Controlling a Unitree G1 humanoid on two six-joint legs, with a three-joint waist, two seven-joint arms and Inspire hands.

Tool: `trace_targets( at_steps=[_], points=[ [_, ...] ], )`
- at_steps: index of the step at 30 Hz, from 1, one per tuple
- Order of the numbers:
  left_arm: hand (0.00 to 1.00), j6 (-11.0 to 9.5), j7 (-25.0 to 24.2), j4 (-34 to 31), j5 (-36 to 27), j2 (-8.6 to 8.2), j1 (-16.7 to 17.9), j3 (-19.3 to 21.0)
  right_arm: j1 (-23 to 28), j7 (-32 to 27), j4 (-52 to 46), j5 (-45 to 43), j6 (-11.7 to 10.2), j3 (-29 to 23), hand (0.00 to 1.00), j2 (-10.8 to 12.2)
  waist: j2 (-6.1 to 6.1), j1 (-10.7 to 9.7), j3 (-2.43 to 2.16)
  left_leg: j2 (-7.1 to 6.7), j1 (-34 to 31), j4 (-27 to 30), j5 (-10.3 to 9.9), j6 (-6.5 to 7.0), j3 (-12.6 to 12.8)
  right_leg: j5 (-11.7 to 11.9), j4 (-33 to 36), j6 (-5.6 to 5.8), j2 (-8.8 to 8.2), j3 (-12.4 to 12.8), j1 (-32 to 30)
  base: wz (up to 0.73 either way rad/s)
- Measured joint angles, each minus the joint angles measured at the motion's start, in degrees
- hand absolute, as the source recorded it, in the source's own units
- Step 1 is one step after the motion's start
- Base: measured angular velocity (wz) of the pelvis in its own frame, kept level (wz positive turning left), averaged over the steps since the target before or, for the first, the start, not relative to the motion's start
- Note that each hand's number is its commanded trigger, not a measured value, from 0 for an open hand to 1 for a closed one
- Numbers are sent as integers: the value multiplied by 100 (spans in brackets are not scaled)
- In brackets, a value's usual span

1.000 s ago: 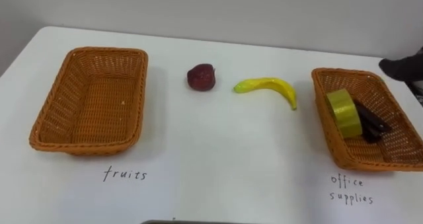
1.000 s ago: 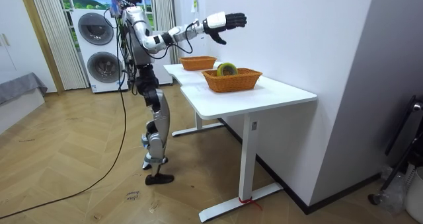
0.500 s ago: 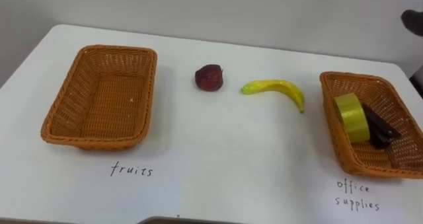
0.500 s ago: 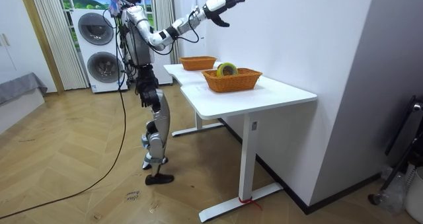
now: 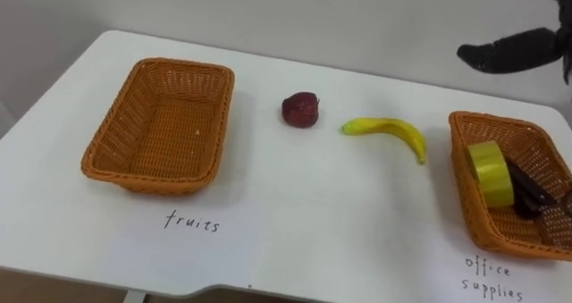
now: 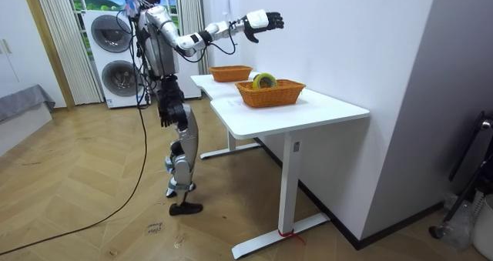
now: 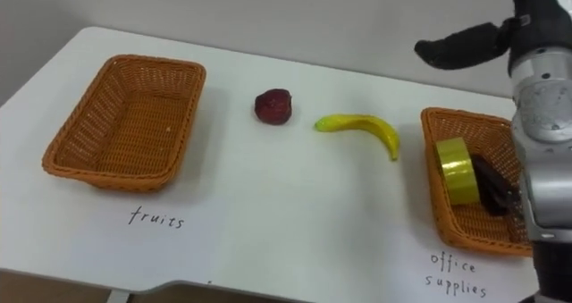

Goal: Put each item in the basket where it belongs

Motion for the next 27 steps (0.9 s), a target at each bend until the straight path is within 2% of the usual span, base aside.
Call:
trace_targets(
  at_steps=[5, 7, 9, 12, 15, 20, 23, 27],
  points=[
    [0, 88, -26, -6, 407, 178, 15, 25, -99, 17, 621, 472, 4, 13, 0, -103, -140, 175, -29, -2, -88, 5, 14, -14, -20, 0, -7, 0, 8, -6, -77, 1],
    [0, 110, -22, -60, 483, 188, 16, 76, -106, 12, 708, 471, 4, 13, 0, -113, -176, 235, -16, -2, -114, 7, 14, -14, -19, 1, -36, -2, 16, -4, -91, 0],
    [0, 120, -22, -111, 506, 187, 14, 124, -106, 12, 756, 469, 6, 13, 0, -118, -222, 266, -50, 1, -212, 31, 14, -15, -20, 4, -72, -7, 24, -6, -163, 2],
    [0, 139, -17, -184, 539, 187, -11, 137, -167, 9, 781, 545, 3, 19, 0, -134, -276, 275, -63, 11, -400, 141, 14, -17, -46, 22, -96, -24, 33, -25, -289, 6],
    [0, 160, -6, -210, 536, 197, -26, 134, -256, 10, 1014, 562, -5, 46, 0, -137, -273, 274, -58, 9, -509, 182, 12, -16, -75, 32, -99, -21, 29, -70, -367, 6],
    [0, 210, -68, -247, 540, 198, -65, 123, -258, 26, 1247, 474, -3, 115, 0, -137, -193, 280, 4, 6, -681, 197, 10, -15, -129, 40, -93, -24, 21, -161, -481, 7],
    [0, 210, -145, -265, 539, 198, -98, 122, -318, 29, 1373, 418, -4, 323, 0, -143, -159, 301, 14, 8, -732, 193, 16, -19, -119, 41, -83, -27, 23, -148, -551, -1],
    [0, 205, -143, -265, 534, 199, -130, 92, -460, 29, 1890, 414, 13, 645, 0, -214, -180, 312, 1, 12, -727, 197, 17, -20, -100, 41, -83, -27, 26, -140, -579, -1]
  ],
)
